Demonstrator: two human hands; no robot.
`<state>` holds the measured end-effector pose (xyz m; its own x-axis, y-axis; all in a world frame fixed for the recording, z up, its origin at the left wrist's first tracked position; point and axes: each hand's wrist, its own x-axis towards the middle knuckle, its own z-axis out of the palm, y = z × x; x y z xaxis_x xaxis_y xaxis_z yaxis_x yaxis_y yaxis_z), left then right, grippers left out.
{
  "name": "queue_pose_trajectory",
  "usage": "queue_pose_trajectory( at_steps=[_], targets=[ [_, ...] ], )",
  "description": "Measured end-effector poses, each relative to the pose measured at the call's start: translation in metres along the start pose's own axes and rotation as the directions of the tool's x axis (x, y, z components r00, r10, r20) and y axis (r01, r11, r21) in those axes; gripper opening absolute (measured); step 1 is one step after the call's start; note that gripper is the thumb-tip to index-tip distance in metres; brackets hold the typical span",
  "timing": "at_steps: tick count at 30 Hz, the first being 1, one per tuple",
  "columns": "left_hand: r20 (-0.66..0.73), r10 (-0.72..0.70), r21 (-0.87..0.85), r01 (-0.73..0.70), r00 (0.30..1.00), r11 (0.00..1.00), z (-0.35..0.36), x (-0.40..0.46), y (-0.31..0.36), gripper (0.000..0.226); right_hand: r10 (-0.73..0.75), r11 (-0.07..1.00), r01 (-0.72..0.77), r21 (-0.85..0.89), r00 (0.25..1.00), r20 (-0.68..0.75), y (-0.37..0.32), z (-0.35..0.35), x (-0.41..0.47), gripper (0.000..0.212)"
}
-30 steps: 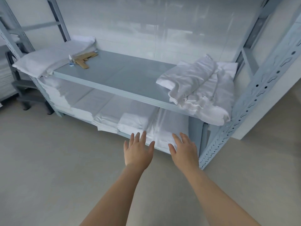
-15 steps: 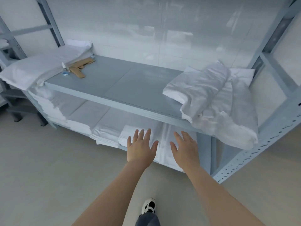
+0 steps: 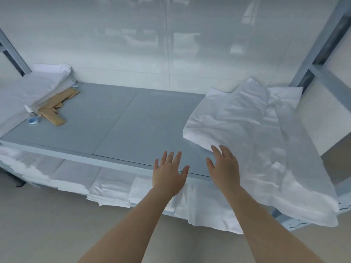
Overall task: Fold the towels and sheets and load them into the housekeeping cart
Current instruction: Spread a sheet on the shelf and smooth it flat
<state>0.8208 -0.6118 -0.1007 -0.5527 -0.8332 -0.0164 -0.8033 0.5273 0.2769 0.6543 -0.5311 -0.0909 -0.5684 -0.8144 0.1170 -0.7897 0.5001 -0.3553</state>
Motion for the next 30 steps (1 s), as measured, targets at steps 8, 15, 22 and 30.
queue_pose_trajectory(
  at_steps=[8, 15, 22, 30],
  targets=[
    [0.014, 0.173, -0.03, -0.173, 0.985, 0.985, 0.004, 0.084, 0.003, 0.064, 0.127, 0.986, -0.123, -0.114, 0.992, 0.026, 0.017, 0.015, 0.055, 0.066],
    [0.026, 0.434, -0.084, -0.431, 0.901, 0.899, 0.036, 0.151, 0.012, 0.072, 0.31, 0.944, -0.307, -0.121, 0.951, 0.003, 0.04, 0.051, 0.068, 0.064],
    [0.059, 0.617, -0.102, -0.61, 0.785, 0.786, 0.091, 0.201, 0.048, 0.067, 0.264, 0.96, -0.28, -0.017, 0.923, -0.281, 0.055, 0.085, 0.061, 0.032],
    [-0.121, 0.693, -0.037, -0.701, 0.711, 0.712, 0.064, 0.194, 0.045, 0.03, 0.249, 0.968, -0.226, 0.113, 0.929, -0.275, 0.038, 0.063, 0.056, 0.029]
  ],
)
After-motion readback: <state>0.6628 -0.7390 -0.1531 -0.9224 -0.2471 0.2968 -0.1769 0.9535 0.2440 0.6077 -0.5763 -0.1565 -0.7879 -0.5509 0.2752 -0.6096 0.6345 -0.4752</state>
